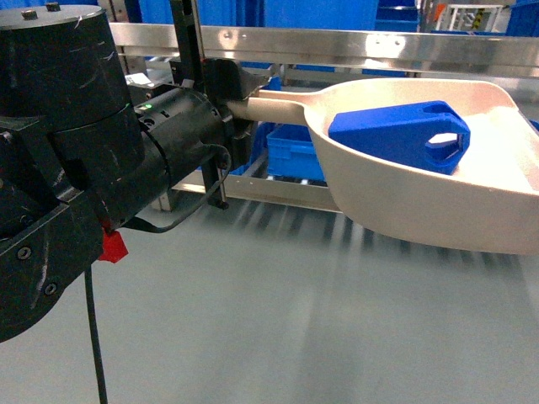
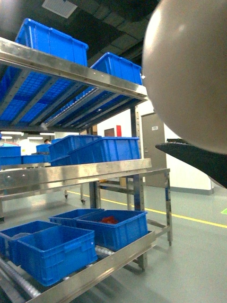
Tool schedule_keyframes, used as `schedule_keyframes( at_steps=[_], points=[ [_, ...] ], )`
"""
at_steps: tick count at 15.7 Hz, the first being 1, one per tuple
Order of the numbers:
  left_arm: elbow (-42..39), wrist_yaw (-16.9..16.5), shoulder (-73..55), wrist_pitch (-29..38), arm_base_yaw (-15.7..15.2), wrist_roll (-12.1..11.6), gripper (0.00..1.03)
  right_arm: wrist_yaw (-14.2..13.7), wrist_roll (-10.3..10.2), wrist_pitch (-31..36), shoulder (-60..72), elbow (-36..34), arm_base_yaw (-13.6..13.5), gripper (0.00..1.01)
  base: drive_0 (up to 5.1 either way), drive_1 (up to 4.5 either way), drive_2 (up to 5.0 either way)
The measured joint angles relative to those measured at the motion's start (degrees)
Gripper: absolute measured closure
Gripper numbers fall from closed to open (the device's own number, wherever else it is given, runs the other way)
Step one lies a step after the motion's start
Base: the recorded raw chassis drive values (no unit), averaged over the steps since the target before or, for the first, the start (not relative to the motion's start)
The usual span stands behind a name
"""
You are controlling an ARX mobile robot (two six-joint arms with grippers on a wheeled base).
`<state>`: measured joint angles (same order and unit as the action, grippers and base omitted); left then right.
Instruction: Place part in tray to right shelf
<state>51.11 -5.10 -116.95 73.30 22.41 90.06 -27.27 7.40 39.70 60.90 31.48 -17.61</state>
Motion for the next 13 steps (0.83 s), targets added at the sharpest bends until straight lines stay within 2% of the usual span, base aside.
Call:
schedule_keyframes(
  at_steps=[13],
  points=[
    [0.0, 0.0, 0.0, 0.0, 0.1, 0.0, 0.9, 0.0, 0.0, 0.0, 0.0, 0.0, 0.0, 0.03, -1.5, -1.52, -1.5]
  ],
)
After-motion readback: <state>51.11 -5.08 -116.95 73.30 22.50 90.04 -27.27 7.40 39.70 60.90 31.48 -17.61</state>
